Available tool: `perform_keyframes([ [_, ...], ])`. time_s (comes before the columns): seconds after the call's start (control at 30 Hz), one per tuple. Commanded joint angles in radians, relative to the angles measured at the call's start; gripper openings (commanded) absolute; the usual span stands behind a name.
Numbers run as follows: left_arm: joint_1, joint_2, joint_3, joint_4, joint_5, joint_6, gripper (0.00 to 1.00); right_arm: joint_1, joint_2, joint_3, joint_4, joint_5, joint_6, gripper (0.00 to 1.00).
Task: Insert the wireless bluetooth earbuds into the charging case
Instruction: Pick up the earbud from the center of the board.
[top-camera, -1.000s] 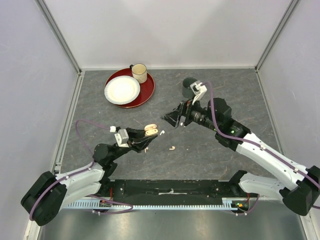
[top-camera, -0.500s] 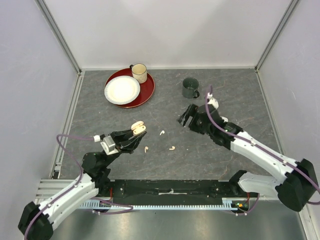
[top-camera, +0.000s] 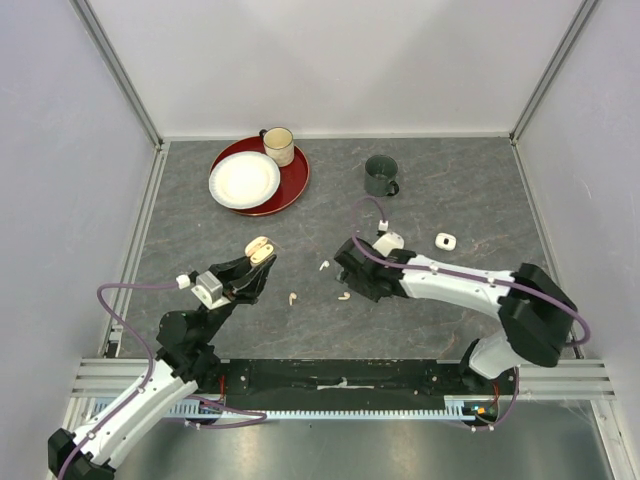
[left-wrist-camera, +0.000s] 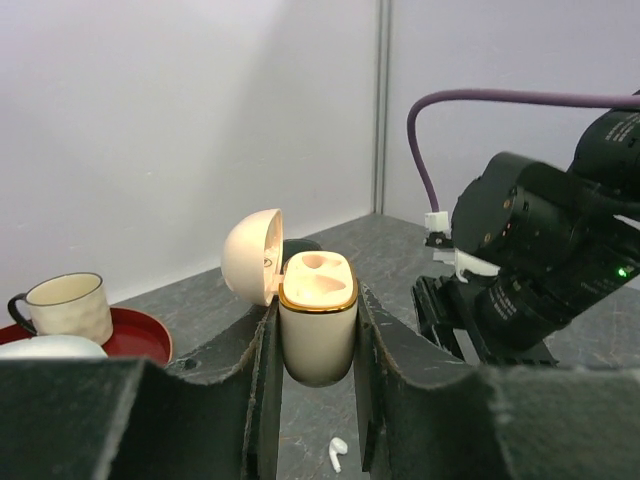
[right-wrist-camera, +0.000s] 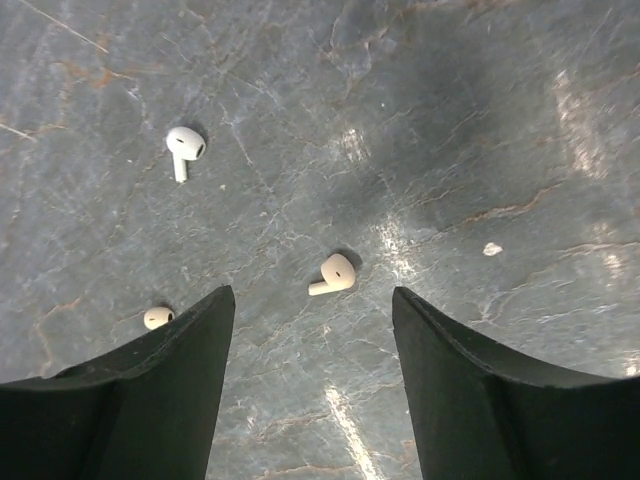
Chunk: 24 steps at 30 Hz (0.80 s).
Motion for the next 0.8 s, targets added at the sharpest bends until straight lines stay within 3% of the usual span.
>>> perform_keyframes([
  [0.0, -0.006, -0.021, -0.005, -0.023, -0.066, 0.034, 0.02, 0.038, 0.096, 0.098, -0.081, 0.041, 0.126, 0.70],
  [0.13, -0.006, -0.019, -0.004, -0.023, -0.068, 0.036, 0.02, 0.061, 0.120, 0.113, -0.084, 0.065, 0.177, 0.68],
  [0.23, -0.006, -0.021, -0.005, -0.023, -0.068, 0.027, 0.02, 0.061, 0.136, 0.119, -0.104, 0.073, 0.199, 0.61],
  [0.77, -0.006, -0.056, -0.027, -0.010, -0.071, 0.016, 0.02, 0.064, 0.209, 0.162, -0.133, 0.064, 0.188, 0.54],
])
